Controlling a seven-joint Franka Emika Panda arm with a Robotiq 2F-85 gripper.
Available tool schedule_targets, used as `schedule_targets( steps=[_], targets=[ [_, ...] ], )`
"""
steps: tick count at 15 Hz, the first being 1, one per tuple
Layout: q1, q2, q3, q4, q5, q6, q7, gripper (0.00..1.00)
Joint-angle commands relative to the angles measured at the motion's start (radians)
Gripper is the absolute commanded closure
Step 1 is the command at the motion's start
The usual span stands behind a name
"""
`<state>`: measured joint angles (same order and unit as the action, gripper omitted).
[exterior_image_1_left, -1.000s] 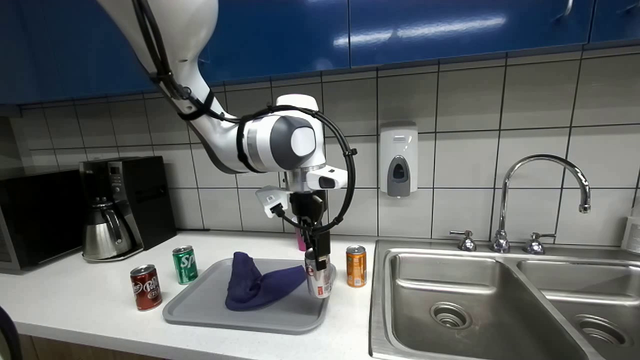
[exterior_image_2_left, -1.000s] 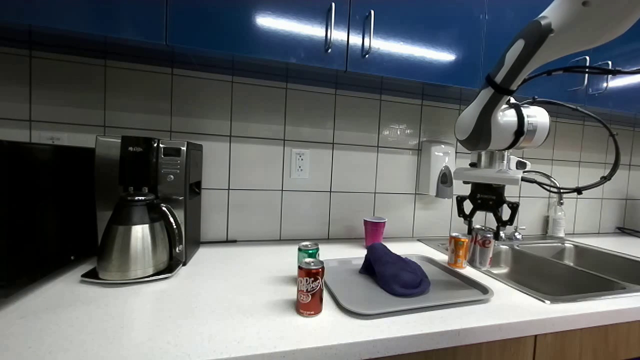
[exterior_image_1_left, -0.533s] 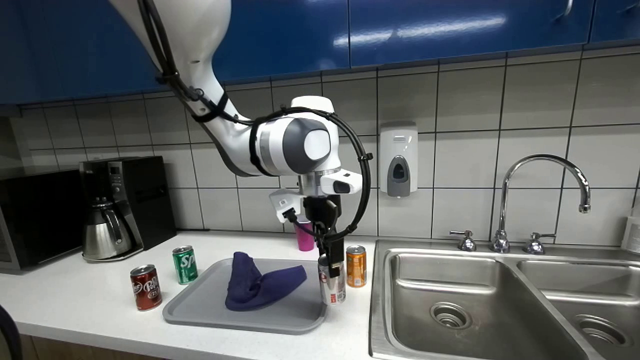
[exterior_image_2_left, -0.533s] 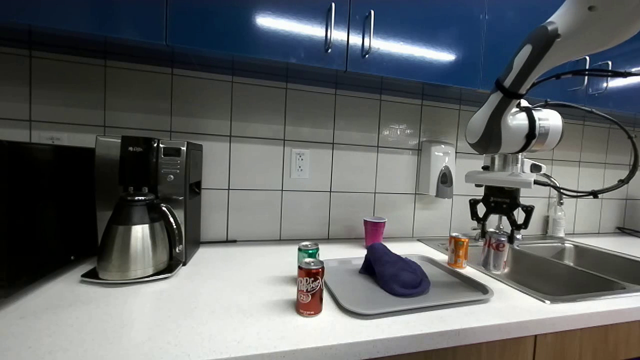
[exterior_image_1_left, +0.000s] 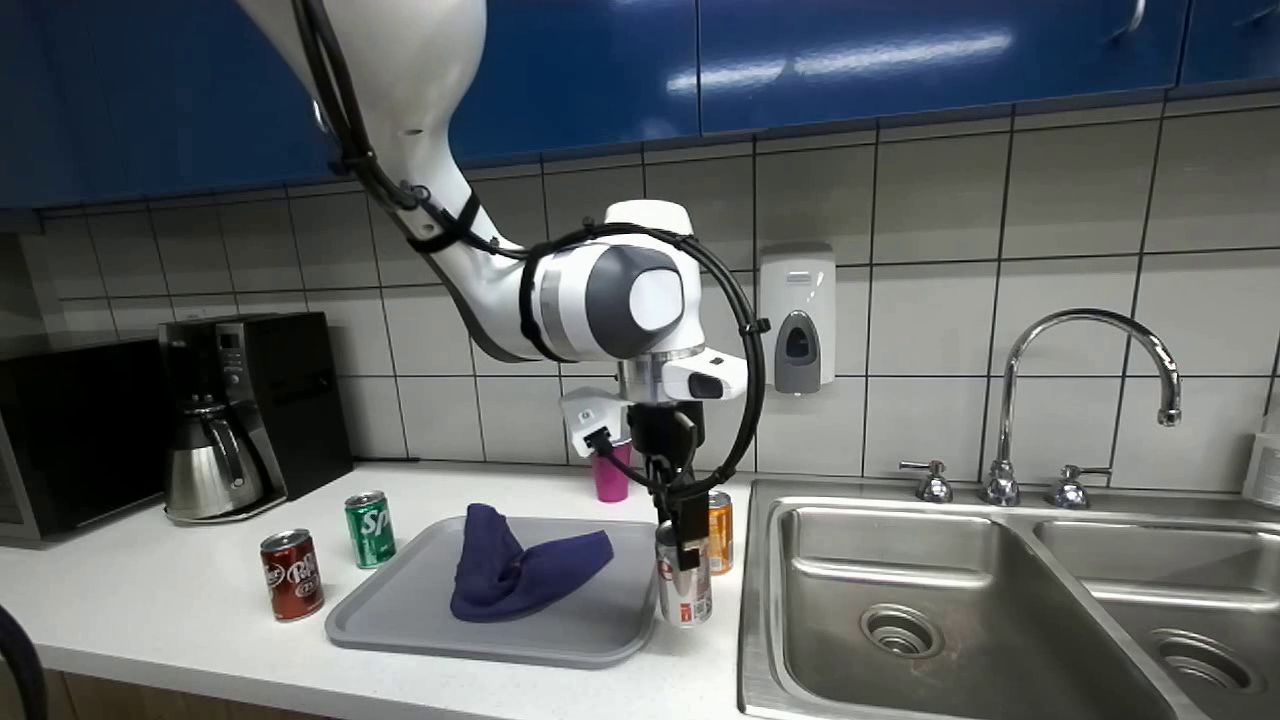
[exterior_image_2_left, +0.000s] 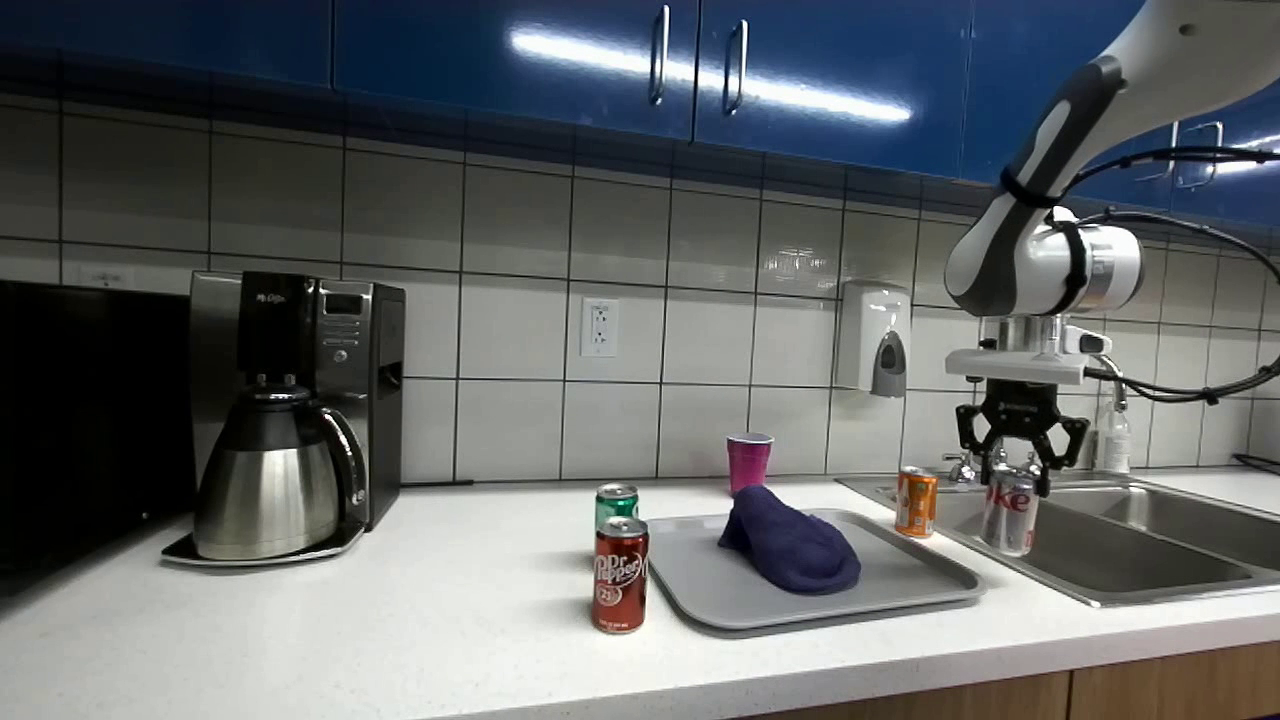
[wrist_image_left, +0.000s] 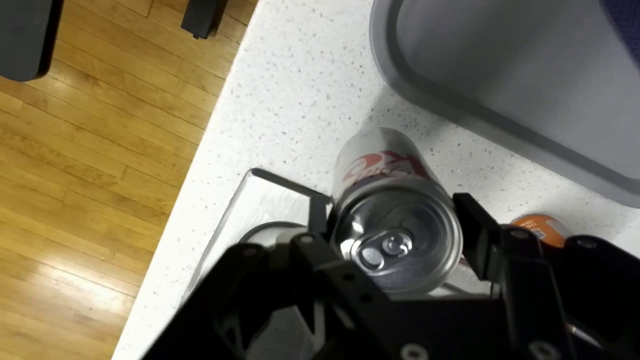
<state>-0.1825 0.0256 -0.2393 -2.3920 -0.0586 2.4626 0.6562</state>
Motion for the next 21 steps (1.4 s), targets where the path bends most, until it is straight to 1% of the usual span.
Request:
schedule_targets(
  steps=[1,11,18,19,20,21],
  targets=[
    [-0.015,0.027,-0.001,0.031,0.011,0.003,-0.018,0.62],
    [-0.009,0.108,-0.016,0.079,0.026,0.003,-0.026,0.62],
    [-0.005,0.141,-0.018,0.101,0.034,-0.001,-0.031,0.62],
    [-0.004,0.145,-0.018,0.103,0.034,-0.002,-0.03,0.12],
    [-0.004,0.147,-0.019,0.105,0.037,-0.002,-0.029,0.1],
    [-0.004,0.147,-0.019,0.106,0.038,-0.002,-0.029,0.04]
  ],
)
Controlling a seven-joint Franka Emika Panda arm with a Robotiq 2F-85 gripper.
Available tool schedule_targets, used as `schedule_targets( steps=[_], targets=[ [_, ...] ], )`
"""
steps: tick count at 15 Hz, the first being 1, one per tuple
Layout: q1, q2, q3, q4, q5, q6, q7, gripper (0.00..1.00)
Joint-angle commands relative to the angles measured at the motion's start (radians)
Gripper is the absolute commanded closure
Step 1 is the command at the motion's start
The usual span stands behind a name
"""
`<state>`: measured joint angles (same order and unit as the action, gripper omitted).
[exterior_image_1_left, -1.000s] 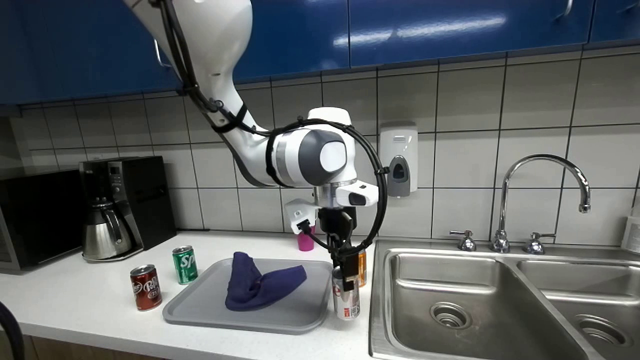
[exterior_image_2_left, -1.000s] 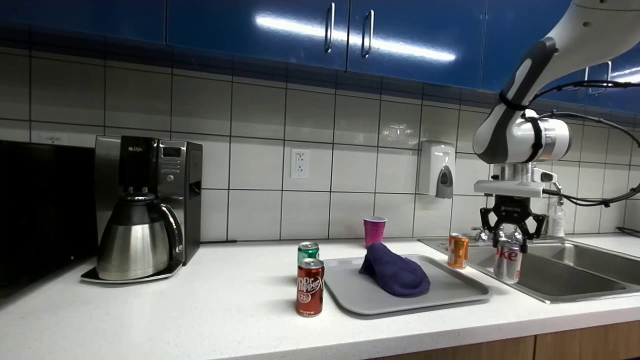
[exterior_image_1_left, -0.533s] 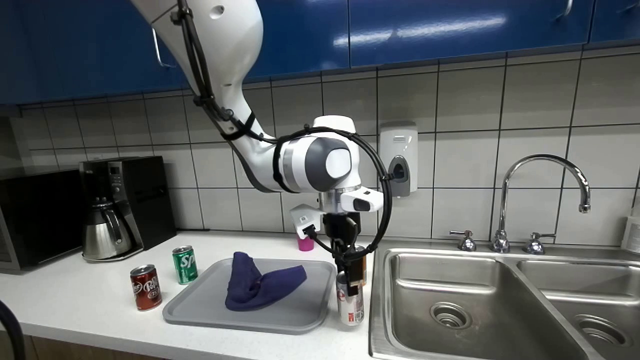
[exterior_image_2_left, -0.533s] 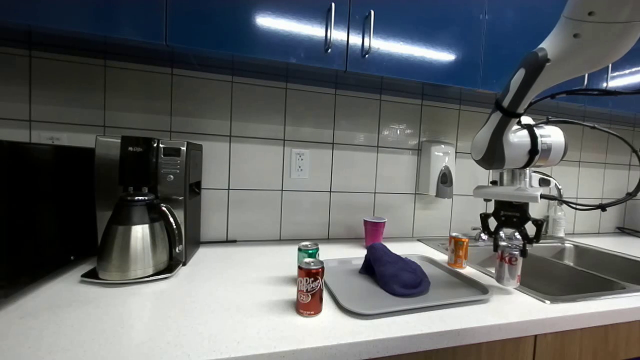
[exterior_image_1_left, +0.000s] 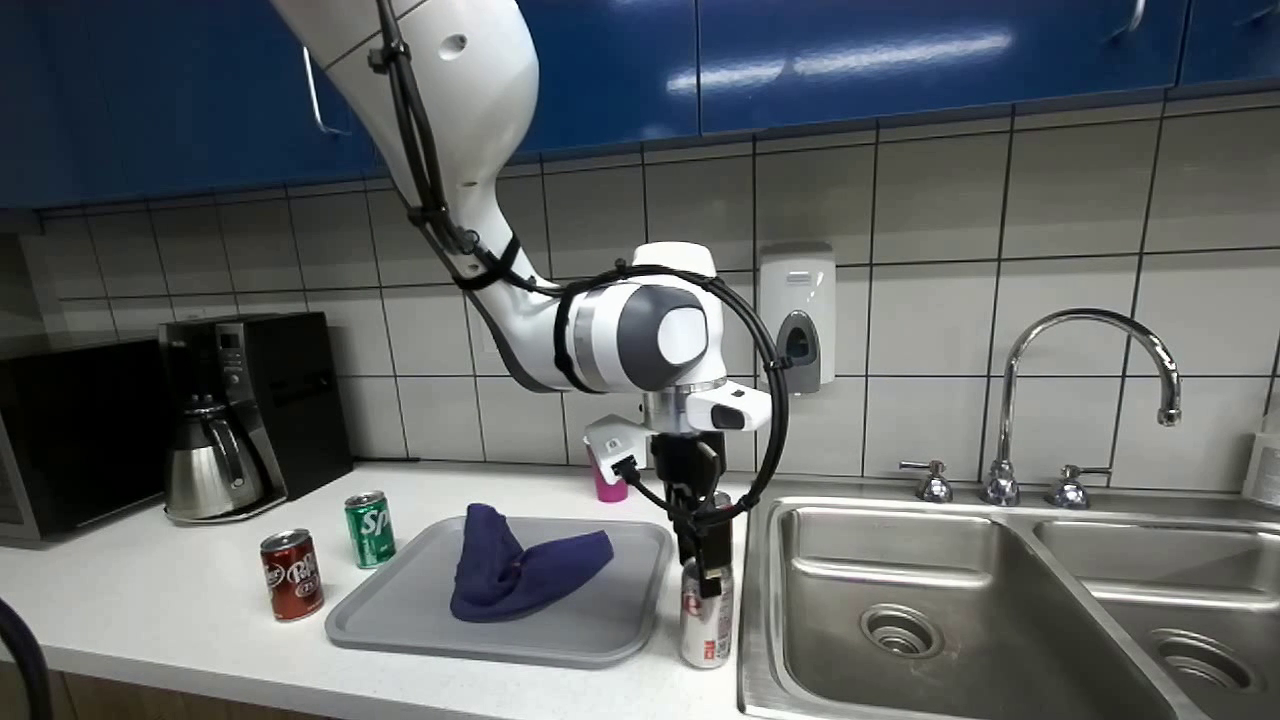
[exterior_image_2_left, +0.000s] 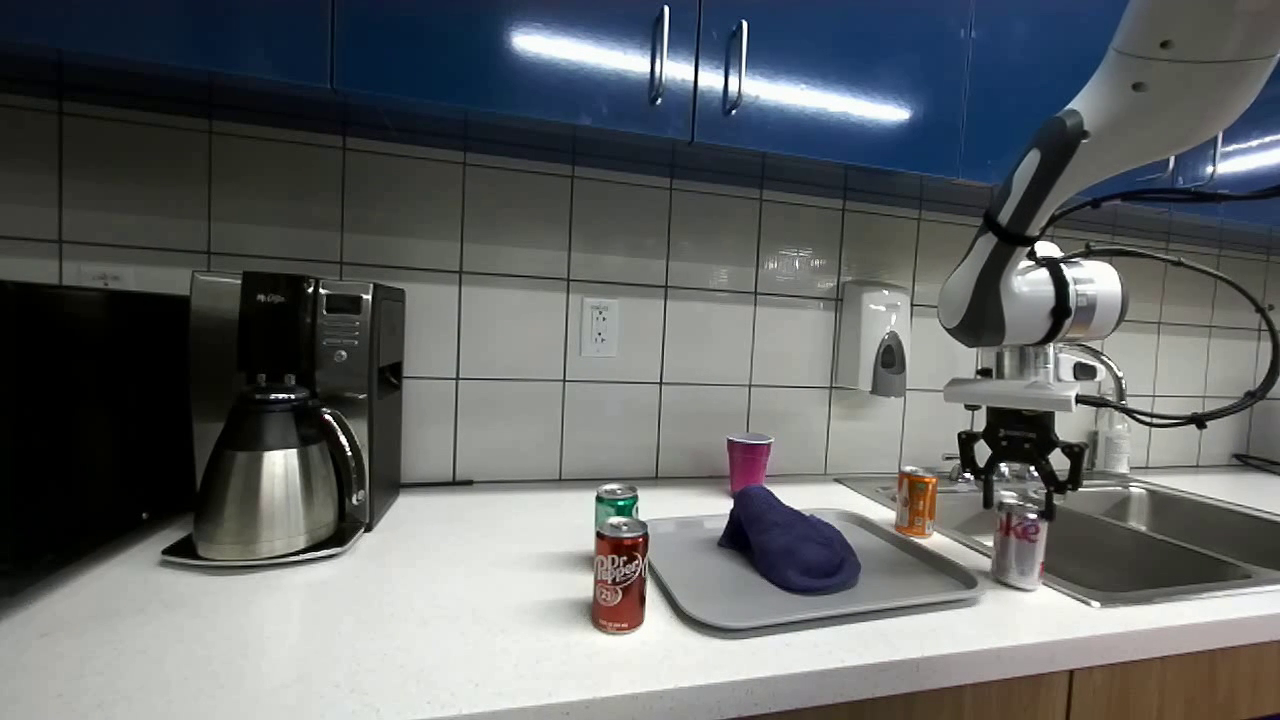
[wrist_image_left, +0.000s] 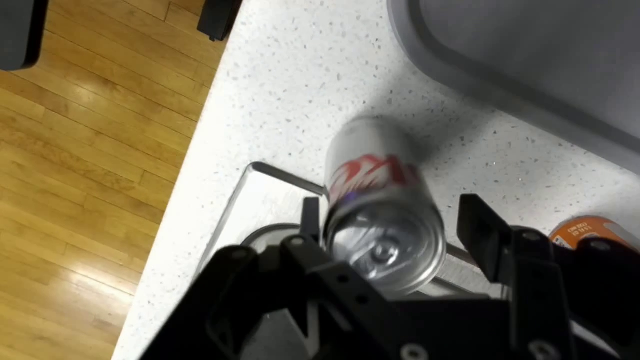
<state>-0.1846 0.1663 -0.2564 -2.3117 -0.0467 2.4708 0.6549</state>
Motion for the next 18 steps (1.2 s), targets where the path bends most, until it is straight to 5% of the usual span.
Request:
schedule_targets(
  steps=[1,18],
  targets=[
    [-0.001,0.006,-0.002,0.028,0.027,-0.011,-0.028,0.0],
    [0.04,-0.112,0.011,-0.05,-0.015,0.002,0.008,0.0]
  ],
)
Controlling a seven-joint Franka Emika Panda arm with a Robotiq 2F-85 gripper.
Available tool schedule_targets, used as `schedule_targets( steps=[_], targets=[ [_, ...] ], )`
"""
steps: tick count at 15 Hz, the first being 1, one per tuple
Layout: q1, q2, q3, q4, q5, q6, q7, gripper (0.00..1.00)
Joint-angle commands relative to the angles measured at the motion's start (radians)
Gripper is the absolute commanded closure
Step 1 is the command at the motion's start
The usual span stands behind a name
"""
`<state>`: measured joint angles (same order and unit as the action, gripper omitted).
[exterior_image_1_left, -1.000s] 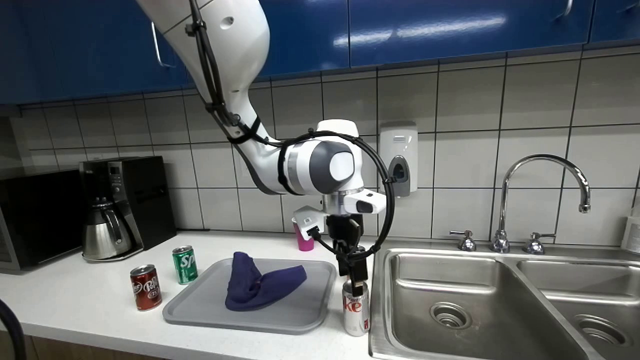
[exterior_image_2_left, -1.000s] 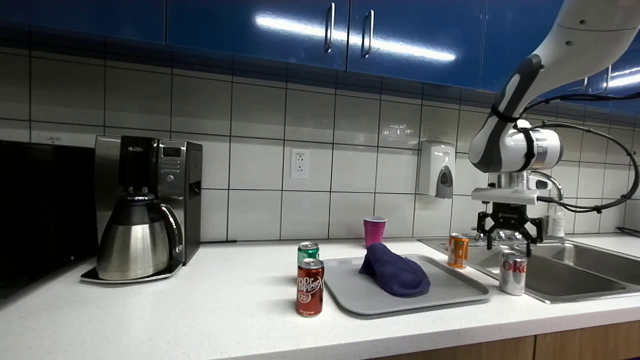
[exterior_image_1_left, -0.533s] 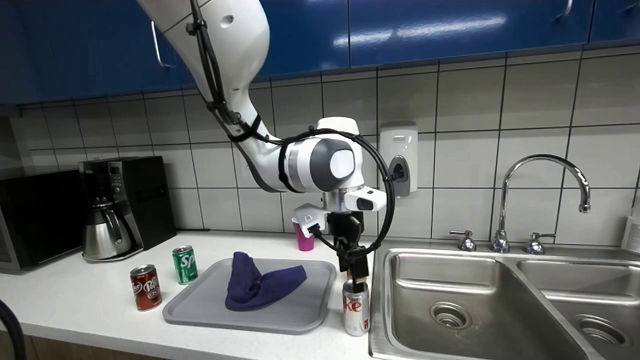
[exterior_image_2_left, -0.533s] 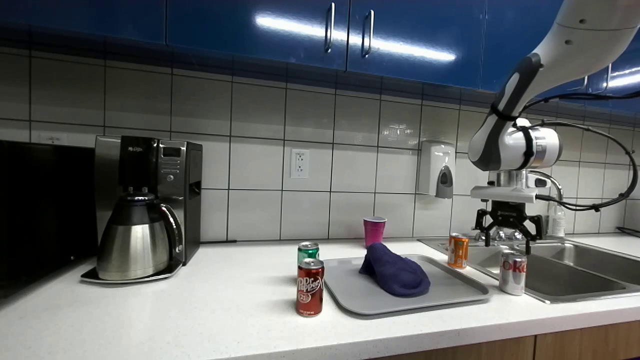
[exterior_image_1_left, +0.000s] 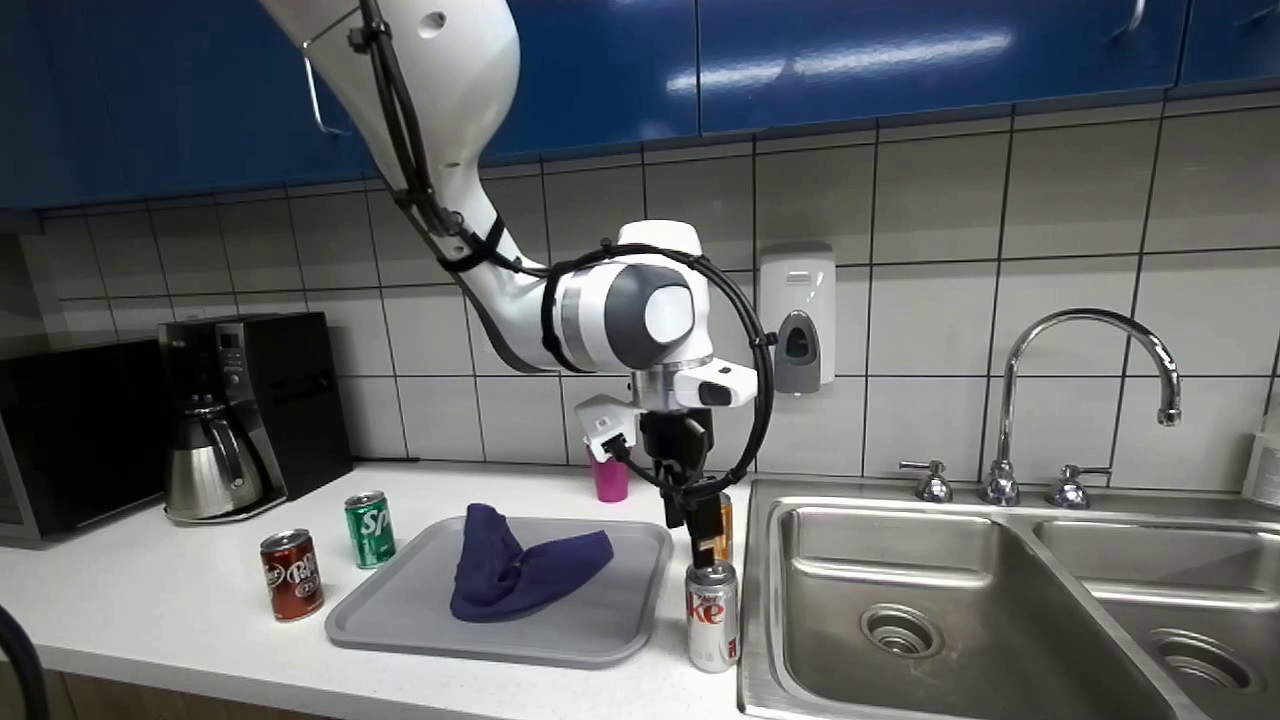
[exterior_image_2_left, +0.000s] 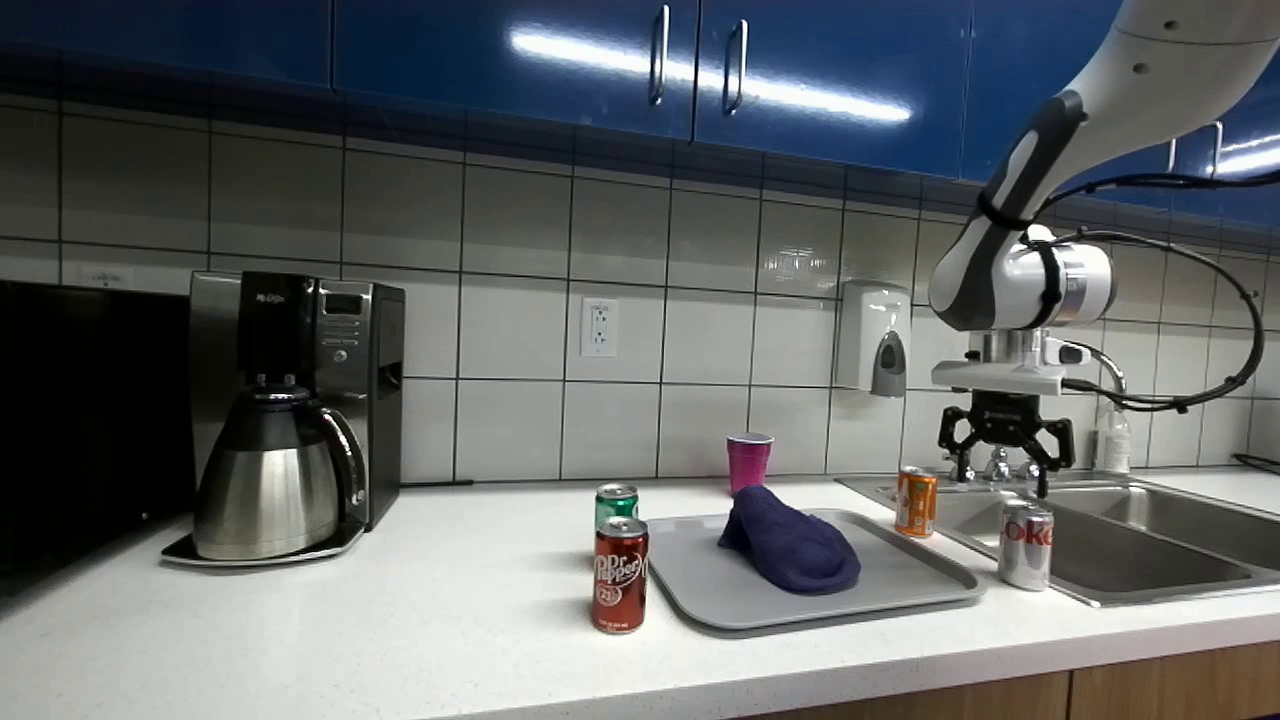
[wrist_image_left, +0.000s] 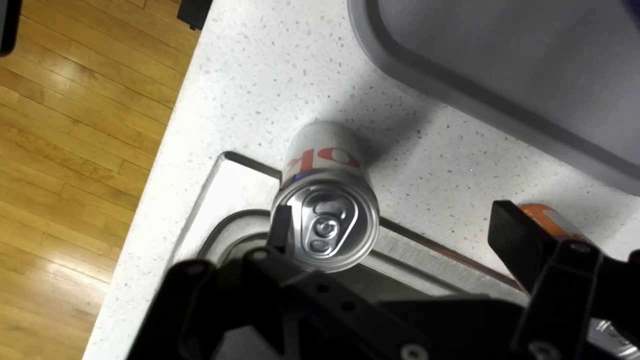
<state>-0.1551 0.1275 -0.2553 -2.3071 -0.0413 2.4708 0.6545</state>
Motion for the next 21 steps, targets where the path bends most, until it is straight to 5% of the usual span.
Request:
schedule_targets(
  steps=[1,9,21],
  targets=[
    [0.017,-0.091,0.015,-0.068,-0.029,0.0,0.011,0.0],
    [0.051,-0.238,0.104,-0.186,-0.089,-0.02,0.017,0.0],
    [0.127,-0.385,0.246,-0.285,0.069,-0.072,-0.12,0.0]
  ],
)
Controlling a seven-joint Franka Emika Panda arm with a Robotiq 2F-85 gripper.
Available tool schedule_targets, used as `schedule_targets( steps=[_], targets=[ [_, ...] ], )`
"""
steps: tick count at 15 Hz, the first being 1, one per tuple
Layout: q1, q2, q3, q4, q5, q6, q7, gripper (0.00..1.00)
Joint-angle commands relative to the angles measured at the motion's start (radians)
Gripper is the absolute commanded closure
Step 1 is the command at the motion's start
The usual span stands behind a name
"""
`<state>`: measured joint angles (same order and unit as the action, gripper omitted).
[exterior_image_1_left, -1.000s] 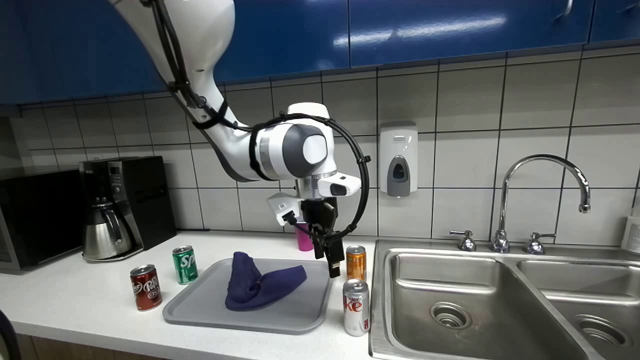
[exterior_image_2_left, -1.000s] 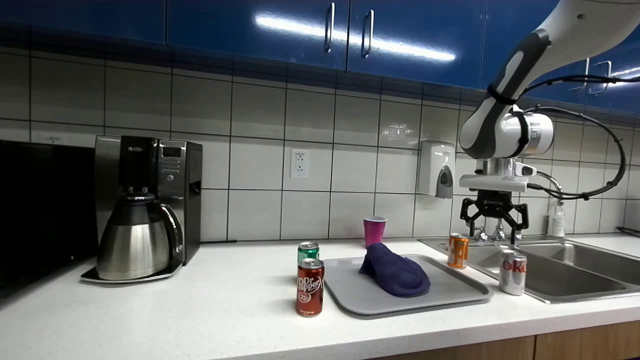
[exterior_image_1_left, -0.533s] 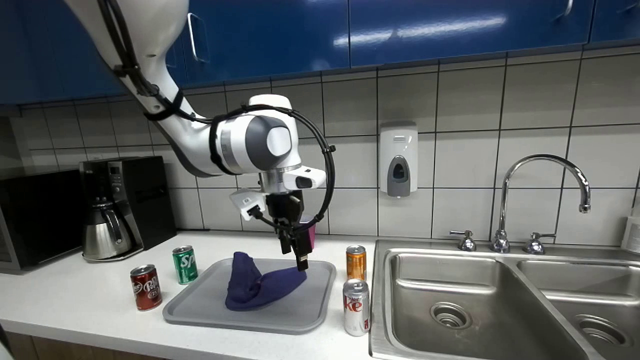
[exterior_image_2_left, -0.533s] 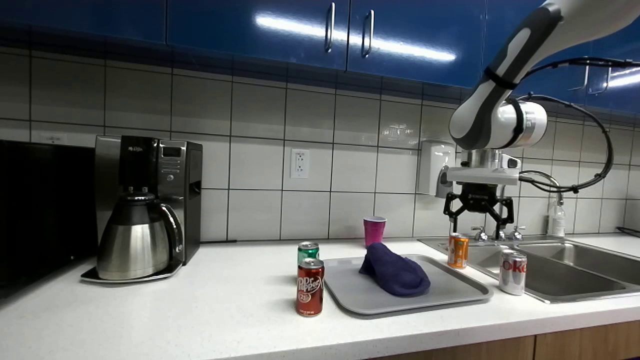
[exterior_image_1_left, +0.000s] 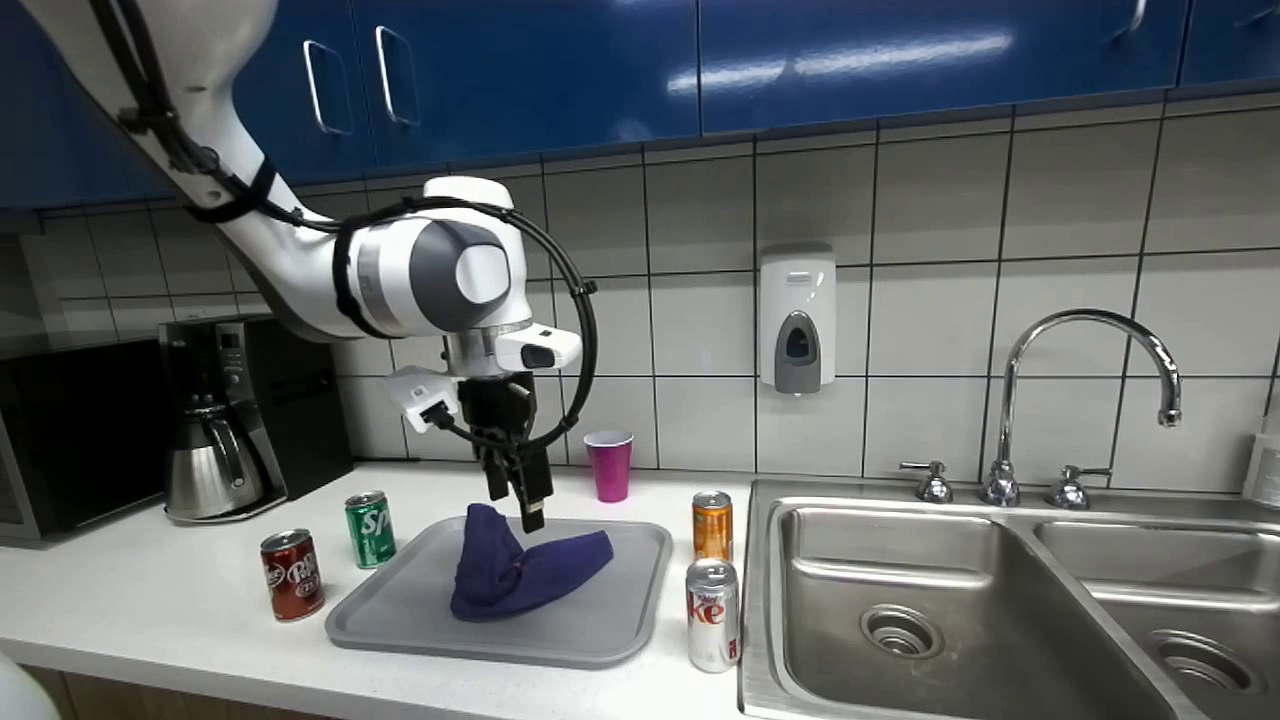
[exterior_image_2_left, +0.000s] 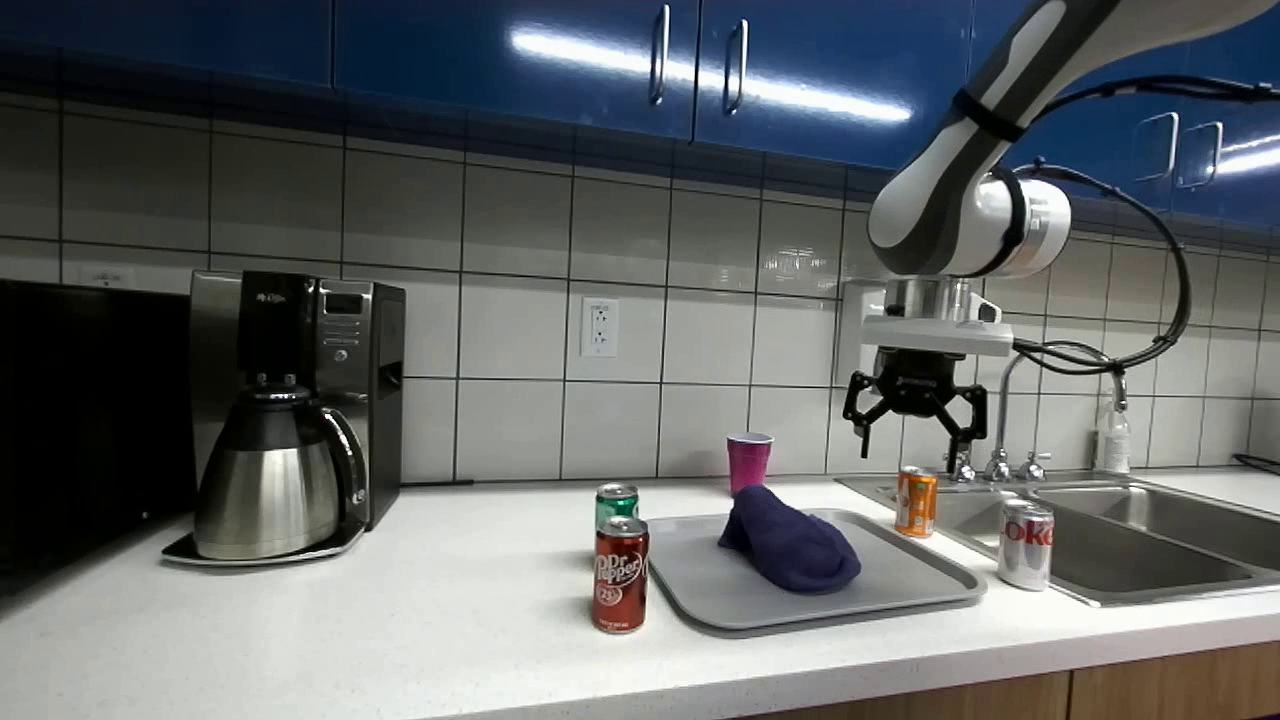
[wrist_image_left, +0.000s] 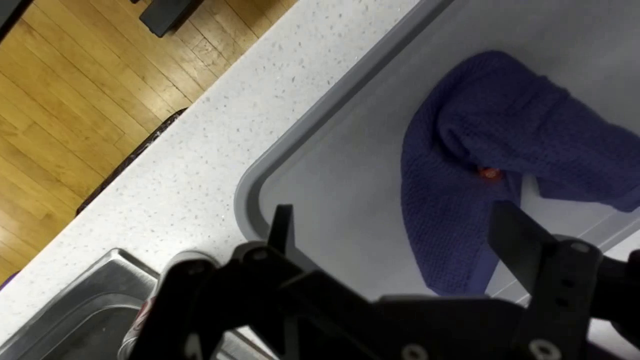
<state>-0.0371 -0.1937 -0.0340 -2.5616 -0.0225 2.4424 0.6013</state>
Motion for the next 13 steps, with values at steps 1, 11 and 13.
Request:
schedule_targets(
  steps=[1,11,13],
  targets=[
    [0.017,-0.074,0.032,-0.035,0.062,-0.053,-0.083,0.0],
    [0.053,-0.122,0.114,-0.052,0.081,-0.15,-0.098,0.0],
    [0.065,-0.151,0.127,-0.067,0.088,-0.173,-0.099,0.0]
  ],
)
